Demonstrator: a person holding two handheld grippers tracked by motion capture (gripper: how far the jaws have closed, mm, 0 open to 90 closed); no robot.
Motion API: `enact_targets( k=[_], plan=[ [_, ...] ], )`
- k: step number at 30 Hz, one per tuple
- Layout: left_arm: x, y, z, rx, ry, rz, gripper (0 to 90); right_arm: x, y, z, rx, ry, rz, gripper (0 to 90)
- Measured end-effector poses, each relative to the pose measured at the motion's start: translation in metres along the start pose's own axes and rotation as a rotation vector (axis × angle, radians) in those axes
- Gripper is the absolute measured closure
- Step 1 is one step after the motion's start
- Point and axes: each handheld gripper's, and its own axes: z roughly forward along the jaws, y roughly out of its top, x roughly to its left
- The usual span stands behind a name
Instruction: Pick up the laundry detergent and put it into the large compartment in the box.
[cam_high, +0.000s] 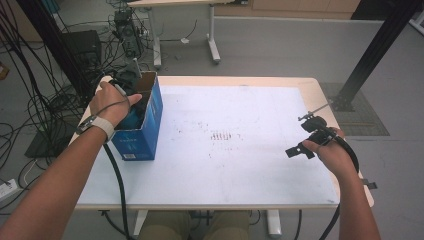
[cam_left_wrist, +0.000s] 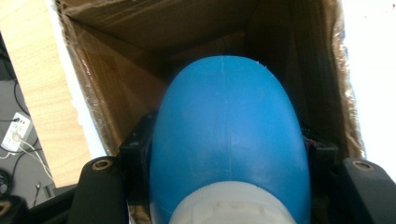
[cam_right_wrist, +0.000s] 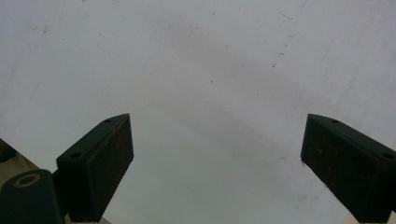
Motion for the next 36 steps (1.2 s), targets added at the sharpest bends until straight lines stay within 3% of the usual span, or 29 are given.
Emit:
enact_targets(
  k=[8,36],
  plan=[
    [-0.003,0.001,0.012,0.016,0.009,0.013,37.8,-0.001,-0.002,0.001,0.001,0.001,0.001,9.3],
    [0.000,-0.001,0.013,0.008,0.002,0.013,37.7,0.000,-0.004,0.000,0.000,-0.003,0.006,9.3]
  ],
)
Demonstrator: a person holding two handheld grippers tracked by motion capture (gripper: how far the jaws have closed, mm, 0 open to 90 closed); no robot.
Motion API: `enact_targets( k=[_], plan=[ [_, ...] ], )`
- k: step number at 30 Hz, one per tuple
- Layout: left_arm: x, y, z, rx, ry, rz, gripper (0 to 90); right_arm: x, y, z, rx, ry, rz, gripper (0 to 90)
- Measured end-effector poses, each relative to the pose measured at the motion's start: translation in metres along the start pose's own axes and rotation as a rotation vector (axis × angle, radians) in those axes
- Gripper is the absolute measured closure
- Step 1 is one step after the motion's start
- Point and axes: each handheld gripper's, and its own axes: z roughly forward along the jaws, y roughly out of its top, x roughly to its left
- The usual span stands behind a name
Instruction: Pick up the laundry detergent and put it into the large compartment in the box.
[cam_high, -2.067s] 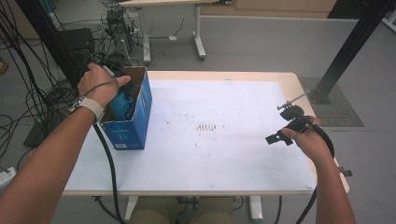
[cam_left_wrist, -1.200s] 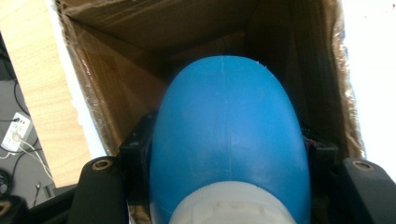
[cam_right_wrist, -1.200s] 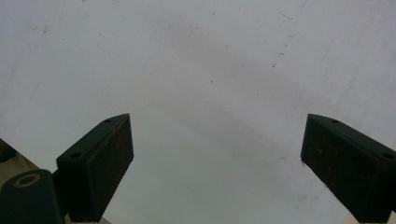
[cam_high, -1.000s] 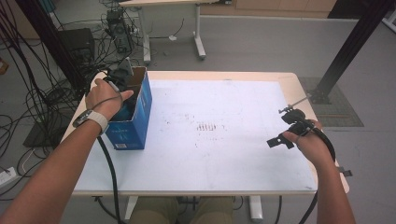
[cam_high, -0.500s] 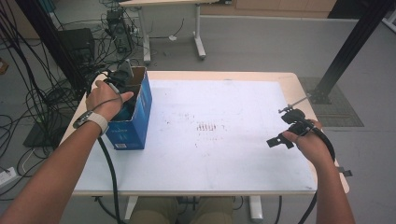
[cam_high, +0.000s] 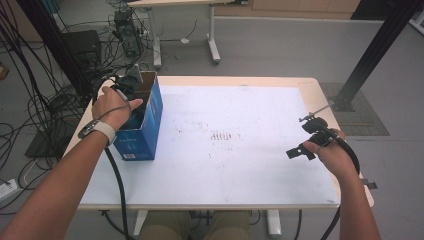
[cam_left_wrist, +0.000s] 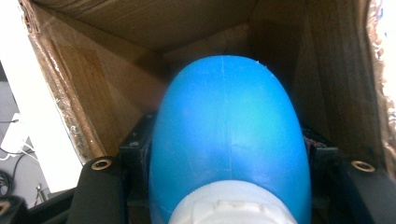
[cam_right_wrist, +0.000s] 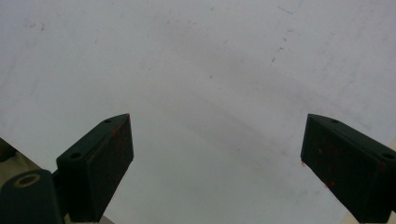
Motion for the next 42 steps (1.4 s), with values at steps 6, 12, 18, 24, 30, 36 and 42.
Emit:
enact_targets(
  k=[6,12,18,24,30,36,42],
  plan=[
    [0.0011,-0.0005,0.0003,-0.003,-0.003,0.001,37.7,-0.0008,-0.0016,-0.0015,-0.005,-0.002,0.004,9.3],
    [0.0015,-0.0002,0.0003,-0.001,-0.004,-0.001,37.7,-0.0009,-0.0002,-0.0034,-0.003,-0.004,0.003,9.3],
    [0.0019,0.0000,0.0003,0.000,-0.005,-0.001,37.7,-0.0009,0.0010,-0.0020,-0.004,0.001,-0.001,9.3],
    [0.0025,-0.0005,0.0005,-0.001,-0.007,0.000,37.7,-0.0016,0.0012,-0.0013,-0.001,0.001,0.001,9.3],
    [0.0030,-0.0012,0.0005,-0.004,-0.007,0.000,37.7,-0.0012,0.0014,-0.0013,-0.001,0.001,0.001,9.3],
    [0.0044,-0.0024,0.0007,-0.010,-0.011,-0.002,37.7,-0.0011,0.0010,-0.0020,-0.002,-0.003,0.000,9.3],
    [0.0042,-0.0026,0.0010,-0.012,-0.010,0.000,37.7,-0.0015,0.0006,-0.0014,-0.004,0.000,0.001,9.3]
  ],
)
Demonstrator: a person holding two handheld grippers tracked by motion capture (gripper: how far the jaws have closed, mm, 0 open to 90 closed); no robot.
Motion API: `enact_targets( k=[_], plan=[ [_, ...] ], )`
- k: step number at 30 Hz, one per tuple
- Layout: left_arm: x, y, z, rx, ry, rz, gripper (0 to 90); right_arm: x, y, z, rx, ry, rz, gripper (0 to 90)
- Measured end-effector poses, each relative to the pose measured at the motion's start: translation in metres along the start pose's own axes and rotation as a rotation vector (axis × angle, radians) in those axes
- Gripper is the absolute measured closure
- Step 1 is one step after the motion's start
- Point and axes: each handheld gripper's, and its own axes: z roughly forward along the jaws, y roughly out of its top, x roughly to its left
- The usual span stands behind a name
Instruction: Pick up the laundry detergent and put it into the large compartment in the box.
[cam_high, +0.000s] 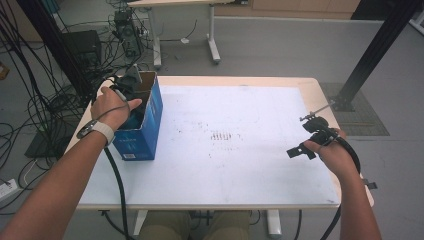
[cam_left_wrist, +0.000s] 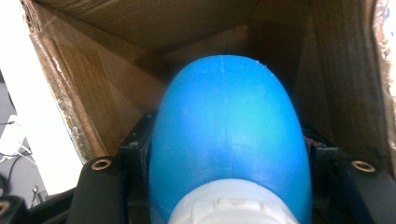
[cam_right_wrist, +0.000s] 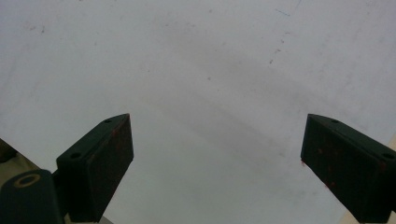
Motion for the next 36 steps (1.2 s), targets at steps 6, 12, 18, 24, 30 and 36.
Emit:
enact_targets(
  k=[6,12,18,24,30,36],
  plan=[
    [0.0014,-0.0006,0.0001,-0.002,-0.004,-0.002,37.7,-0.0002,-0.0002,-0.0001,-0.001,-0.001,0.002,9.3],
    [-0.0003,-0.0014,0.0004,-0.007,0.001,0.000,37.7,-0.0005,-0.0004,-0.0005,0.000,-0.002,0.001,9.3],
    [-0.0010,-0.0011,0.0003,-0.006,0.002,0.002,37.7,-0.0006,-0.0014,-0.0004,0.001,-0.001,0.006,9.3],
    [-0.0006,-0.0014,0.0005,-0.009,0.002,0.001,37.6,-0.0014,-0.0023,-0.0009,0.000,-0.001,0.007,9.3],
    [-0.0005,-0.0014,0.0007,-0.011,0.001,0.002,37.6,-0.0013,-0.0018,-0.0005,0.001,-0.002,0.007,9.3],
    [0.0008,-0.0017,0.0007,-0.012,-0.002,-0.001,37.6,-0.0013,-0.0013,-0.0002,0.002,-0.001,0.007,9.3]
  ],
)
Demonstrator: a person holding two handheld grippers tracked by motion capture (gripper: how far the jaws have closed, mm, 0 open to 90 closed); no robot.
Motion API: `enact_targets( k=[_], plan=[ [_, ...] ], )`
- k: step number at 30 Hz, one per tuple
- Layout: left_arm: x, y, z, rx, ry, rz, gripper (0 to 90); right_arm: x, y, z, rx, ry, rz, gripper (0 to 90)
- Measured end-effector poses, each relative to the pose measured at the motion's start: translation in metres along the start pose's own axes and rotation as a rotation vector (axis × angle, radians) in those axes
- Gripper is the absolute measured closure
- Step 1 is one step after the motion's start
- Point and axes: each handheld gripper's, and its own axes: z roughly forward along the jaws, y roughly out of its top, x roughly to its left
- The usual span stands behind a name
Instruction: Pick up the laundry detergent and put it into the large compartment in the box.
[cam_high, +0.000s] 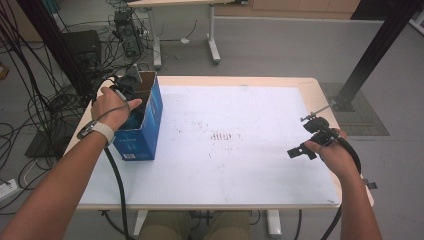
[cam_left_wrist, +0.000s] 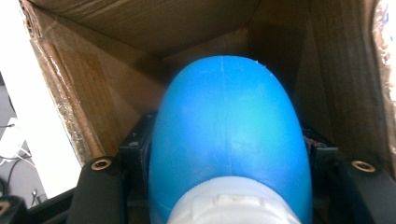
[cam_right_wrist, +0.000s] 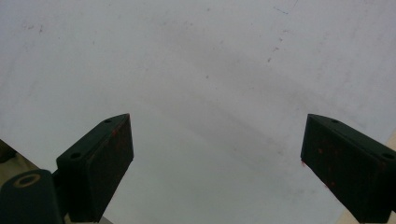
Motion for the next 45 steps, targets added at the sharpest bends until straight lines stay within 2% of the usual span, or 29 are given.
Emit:
enact_targets(
  k=[9,13,17,27,30,37,38,42,45],
  plan=[
    [0.002,-0.001,0.000,-0.011,-0.006,-0.004,37.5,0.001,0.001,0.001,0.003,0.001,0.001,9.3],
    [0.006,-0.002,-0.002,-0.022,-0.025,-0.011,33.4,0.001,0.001,0.001,0.002,-0.001,-0.003,9.3],
    [0.008,-0.003,-0.001,-0.023,-0.027,-0.016,34.9,0.001,0.001,0.001,0.003,-0.001,-0.002,9.3],
    [0.009,-0.005,-0.002,-0.042,-0.039,-0.016,28.8,0.003,0.001,0.000,0.005,-0.002,-0.001,9.3],
    [0.008,-0.007,-0.005,-0.056,-0.034,-0.007,27.3,0.003,0.001,0.000,0.005,-0.003,-0.003,9.3],
    [0.004,-0.007,-0.013,-0.055,-0.020,0.017,26.3,0.003,0.001,0.000,0.005,-0.001,-0.005,9.3],
    [0.003,-0.007,-0.015,-0.057,-0.010,0.020,23.5,0.003,0.001,0.000,0.006,0.000,-0.005,9.3],
    [0.006,-0.006,-0.022,-0.055,-0.022,0.020,23.0,0.004,0.002,0.000,0.007,0.001,-0.006,9.5],
    [0.007,-0.007,-0.028,-0.064,-0.028,0.020,16.8,0.007,0.004,-0.002,0.004,0.000,-0.017,9.5]
  ],
)
